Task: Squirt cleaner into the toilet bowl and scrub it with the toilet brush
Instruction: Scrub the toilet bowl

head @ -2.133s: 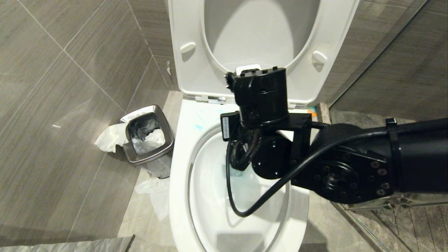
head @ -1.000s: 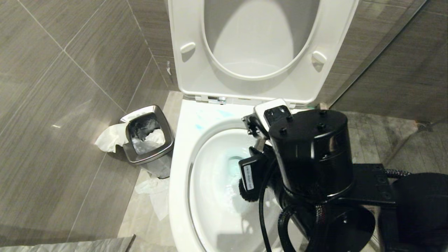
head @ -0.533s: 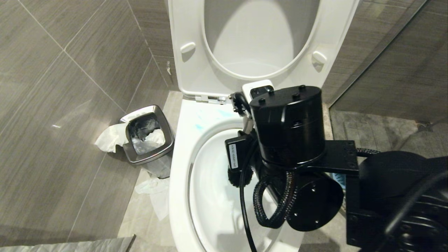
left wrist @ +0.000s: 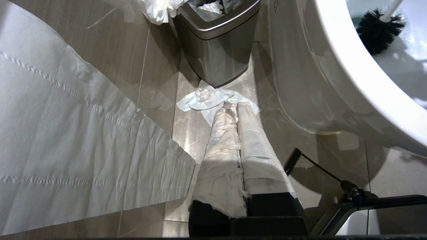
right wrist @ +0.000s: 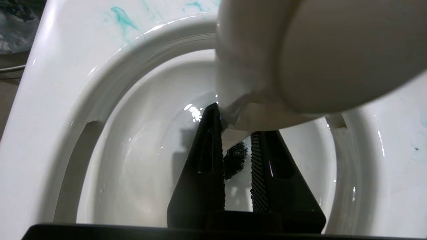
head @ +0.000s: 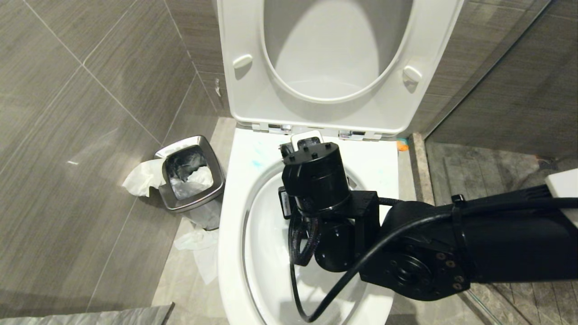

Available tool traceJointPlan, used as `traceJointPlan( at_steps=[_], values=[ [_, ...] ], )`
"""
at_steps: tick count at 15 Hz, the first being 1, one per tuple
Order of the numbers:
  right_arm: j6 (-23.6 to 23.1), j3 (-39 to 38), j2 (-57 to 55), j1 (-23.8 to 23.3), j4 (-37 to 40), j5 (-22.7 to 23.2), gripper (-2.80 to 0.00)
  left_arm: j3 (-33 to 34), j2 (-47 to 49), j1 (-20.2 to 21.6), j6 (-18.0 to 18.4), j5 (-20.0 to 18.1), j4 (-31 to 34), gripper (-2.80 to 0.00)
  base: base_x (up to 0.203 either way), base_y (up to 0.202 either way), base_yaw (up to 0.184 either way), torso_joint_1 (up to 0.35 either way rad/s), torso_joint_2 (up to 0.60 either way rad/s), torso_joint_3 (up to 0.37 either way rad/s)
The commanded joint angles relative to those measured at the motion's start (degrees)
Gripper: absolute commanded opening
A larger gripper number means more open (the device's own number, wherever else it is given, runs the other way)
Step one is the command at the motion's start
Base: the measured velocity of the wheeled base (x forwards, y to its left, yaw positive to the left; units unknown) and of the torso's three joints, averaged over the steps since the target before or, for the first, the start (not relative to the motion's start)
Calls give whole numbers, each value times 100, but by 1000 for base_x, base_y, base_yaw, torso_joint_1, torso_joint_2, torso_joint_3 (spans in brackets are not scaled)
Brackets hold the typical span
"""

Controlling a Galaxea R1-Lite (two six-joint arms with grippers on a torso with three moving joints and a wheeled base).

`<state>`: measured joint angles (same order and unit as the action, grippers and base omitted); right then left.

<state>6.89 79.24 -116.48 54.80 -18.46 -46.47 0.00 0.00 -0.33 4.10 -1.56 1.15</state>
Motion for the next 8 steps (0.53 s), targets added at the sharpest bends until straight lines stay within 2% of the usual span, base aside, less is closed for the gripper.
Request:
traceJointPlan(
  at_steps=[1,8],
  values=[
    [-3,109,-170,-13,7,-29,-280,0,0,-2,3,-2,0,-280,0,0,0,0,0,0],
    [-3,80,1011,-4,593,-18,-280,0,0,-2,12,-11,0,-280,0,0,0,0,0,0]
  ],
)
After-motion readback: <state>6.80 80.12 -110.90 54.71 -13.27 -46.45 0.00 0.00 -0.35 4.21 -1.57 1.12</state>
